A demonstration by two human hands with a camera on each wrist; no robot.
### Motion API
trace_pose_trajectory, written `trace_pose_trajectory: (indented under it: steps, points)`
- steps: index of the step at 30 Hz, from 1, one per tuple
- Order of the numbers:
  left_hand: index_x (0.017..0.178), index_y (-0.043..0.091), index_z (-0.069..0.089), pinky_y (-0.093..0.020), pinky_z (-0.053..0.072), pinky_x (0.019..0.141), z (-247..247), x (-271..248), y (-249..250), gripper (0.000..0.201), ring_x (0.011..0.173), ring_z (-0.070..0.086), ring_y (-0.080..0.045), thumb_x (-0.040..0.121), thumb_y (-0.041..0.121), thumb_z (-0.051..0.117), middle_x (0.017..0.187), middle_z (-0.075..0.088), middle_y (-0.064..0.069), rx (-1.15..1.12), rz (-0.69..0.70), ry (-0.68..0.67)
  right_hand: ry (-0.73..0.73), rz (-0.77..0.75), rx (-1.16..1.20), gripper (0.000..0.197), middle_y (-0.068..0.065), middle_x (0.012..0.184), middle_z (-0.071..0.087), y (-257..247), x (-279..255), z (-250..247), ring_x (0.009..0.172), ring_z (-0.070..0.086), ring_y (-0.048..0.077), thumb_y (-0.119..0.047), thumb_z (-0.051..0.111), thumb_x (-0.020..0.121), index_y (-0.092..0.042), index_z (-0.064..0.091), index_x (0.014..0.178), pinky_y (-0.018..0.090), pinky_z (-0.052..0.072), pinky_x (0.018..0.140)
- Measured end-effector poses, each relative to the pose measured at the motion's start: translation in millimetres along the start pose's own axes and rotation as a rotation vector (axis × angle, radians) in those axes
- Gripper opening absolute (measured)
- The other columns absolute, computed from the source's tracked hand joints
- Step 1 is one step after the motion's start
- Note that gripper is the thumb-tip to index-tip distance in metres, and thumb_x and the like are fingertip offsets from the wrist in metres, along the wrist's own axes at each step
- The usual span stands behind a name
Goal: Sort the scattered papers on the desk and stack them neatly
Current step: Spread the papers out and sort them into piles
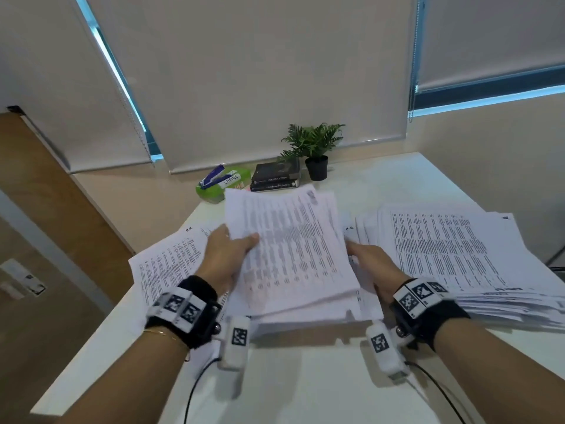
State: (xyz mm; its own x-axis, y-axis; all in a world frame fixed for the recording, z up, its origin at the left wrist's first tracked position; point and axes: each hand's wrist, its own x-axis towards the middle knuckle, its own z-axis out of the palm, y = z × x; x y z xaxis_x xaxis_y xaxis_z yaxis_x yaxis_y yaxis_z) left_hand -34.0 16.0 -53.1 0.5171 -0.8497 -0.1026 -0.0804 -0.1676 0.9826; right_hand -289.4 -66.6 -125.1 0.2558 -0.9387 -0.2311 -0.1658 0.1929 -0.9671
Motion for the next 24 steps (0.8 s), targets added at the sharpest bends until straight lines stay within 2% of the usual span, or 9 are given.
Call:
trace_pose_trajectory:
  steps: [2,4,8,12,15,16,19,21,24]
  points:
    - [0.162,0.007,0.030,-0.055,0.037,0.121,18.8,-12.4,-10.4,0.088,0.146,0.047,-0.035,0.091,0.016,0.081,0.164,0.041,-0.014,0.096,-0.014,-0.053,0.005,0.063,0.062,0.079,0.005,0.157,0.048,-1.8,-0.7,-1.8,0.148,0.038,0.029,-0.071,0.044,0.097,-0.012,0.051,0.151,0.048,0.026,0.121]
    - [0.163,0.005,0.023,-0.045,0.033,0.122,30.9,-18.1,-23.3,0.083,0.144,0.046,-0.029,0.097,0.011,0.074,0.158,0.046,-0.012,0.175,-0.098,-0.132,-0.039,0.030,0.027,0.099,0.004,0.166,0.034,0.0,-0.2,-2.6,0.153,0.032,0.029,-0.080,0.052,0.086,-0.016,0.036,0.160,0.051,0.024,0.122]
    - [0.129,0.015,0.060,-0.032,0.052,0.097,32.5,-15.4,-27.8,0.033,0.102,0.068,-0.023,0.099,0.020,0.073,0.124,0.070,-0.020,0.288,-0.079,-0.172,-0.020,-0.021,-0.105,0.093,0.011,0.164,0.035,11.2,3.1,-4.9,0.145,0.041,0.030,-0.025,0.082,0.089,-0.009,0.025,0.160,0.041,0.036,0.114]
    - [0.157,0.012,0.038,-0.055,0.049,0.111,0.8,23.7,-42.2,0.094,0.139,0.050,-0.038,0.083,0.047,0.085,0.156,0.046,-0.016,0.408,-0.124,0.117,0.052,0.005,-0.032,0.101,0.012,0.167,0.026,13.6,10.3,-9.3,0.150,0.034,0.035,-0.010,0.080,0.089,-0.015,0.012,0.163,0.048,0.031,0.120]
    - [0.149,-0.003,0.039,-0.056,0.058,0.098,-31.0,70.6,-77.8,0.148,0.121,0.062,-0.039,0.033,0.067,0.100,0.142,0.057,-0.022,0.326,-0.200,0.213,0.078,0.004,0.004,0.106,0.009,0.172,0.013,13.5,12.0,-11.2,0.153,0.028,0.035,-0.005,0.079,0.088,-0.021,0.006,0.164,0.046,0.030,0.121]
    - [0.142,-0.008,0.044,-0.052,0.060,0.092,-34.1,76.5,-82.4,0.141,0.109,0.066,-0.036,0.034,0.061,0.103,0.134,0.063,-0.023,0.287,-0.232,0.205,0.068,-0.012,-0.002,0.106,0.007,0.173,0.008,13.2,10.5,-11.2,0.154,0.024,0.035,-0.003,0.077,0.090,-0.023,0.003,0.164,0.044,0.029,0.119]
    - [0.100,-0.005,0.066,-0.038,0.056,0.069,-19.6,46.3,-56.4,0.052,0.071,0.064,-0.028,0.069,0.021,0.100,0.093,0.069,-0.032,0.223,-0.226,0.156,0.026,-0.044,-0.055,0.105,0.008,0.173,0.005,9.6,5.4,-9.5,0.154,0.026,0.034,0.002,0.071,0.093,-0.025,-0.001,0.165,0.037,0.034,0.110]
    - [0.098,-0.009,0.066,-0.035,0.058,0.061,-10.3,39.6,-53.8,0.042,0.068,0.068,-0.029,0.074,0.008,0.096,0.086,0.070,-0.027,0.196,-0.227,0.105,0.010,-0.046,-0.072,0.106,0.011,0.172,0.008,9.2,4.6,-8.3,0.153,0.028,0.034,0.003,0.069,0.094,-0.028,-0.003,0.165,0.039,0.034,0.112]
    - [0.125,-0.011,0.056,-0.038,0.062,0.072,-0.1,35.7,-51.5,0.057,0.089,0.072,-0.034,0.082,0.007,0.090,0.108,0.070,-0.022,0.207,-0.149,0.124,0.003,-0.085,-0.063,0.109,0.005,0.173,0.006,8.1,1.8,-7.4,0.153,0.028,0.033,0.005,0.068,0.094,-0.034,-0.005,0.164,0.036,0.035,0.109]
